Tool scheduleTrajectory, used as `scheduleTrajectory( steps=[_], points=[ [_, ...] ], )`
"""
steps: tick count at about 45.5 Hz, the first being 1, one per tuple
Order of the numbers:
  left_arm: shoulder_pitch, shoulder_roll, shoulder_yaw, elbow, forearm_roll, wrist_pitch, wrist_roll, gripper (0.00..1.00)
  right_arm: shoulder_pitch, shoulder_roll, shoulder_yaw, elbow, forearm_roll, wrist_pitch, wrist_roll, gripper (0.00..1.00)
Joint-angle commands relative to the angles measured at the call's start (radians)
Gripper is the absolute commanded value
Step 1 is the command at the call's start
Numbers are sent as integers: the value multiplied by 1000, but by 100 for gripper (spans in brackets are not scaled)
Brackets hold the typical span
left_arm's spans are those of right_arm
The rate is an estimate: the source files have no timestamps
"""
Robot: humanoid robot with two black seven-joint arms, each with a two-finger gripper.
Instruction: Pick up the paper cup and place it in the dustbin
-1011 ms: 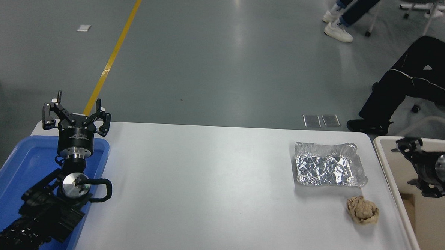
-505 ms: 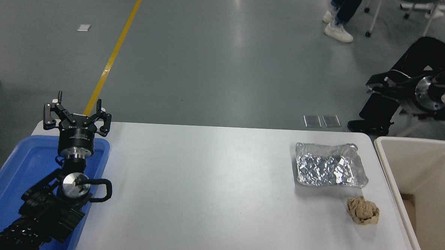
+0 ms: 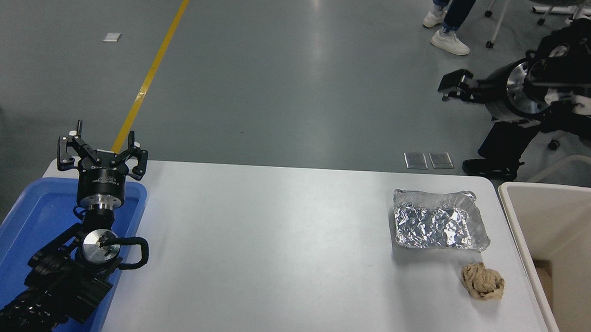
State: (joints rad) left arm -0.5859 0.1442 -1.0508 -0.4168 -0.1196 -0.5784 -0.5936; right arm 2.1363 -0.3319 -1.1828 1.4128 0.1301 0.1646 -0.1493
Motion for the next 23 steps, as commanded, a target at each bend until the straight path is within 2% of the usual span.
scheduleTrajectory(
  steps=[1, 7, 11, 23],
  points=[
    [0, 0, 0, 0, 0, 0, 0, 99, 57, -1, -6, 133, 2, 189, 0, 100],
    [0, 0, 0, 0, 0, 0, 0, 99, 114, -1, 11, 141, 3, 479, 4, 100],
    [0, 0, 0, 1, 0, 0, 0, 99, 132, -1, 34, 138, 2, 599, 4, 100],
    [0, 0, 0, 1, 0, 0, 0, 99, 151, -1, 42, 126, 2, 590, 4, 100]
  ],
)
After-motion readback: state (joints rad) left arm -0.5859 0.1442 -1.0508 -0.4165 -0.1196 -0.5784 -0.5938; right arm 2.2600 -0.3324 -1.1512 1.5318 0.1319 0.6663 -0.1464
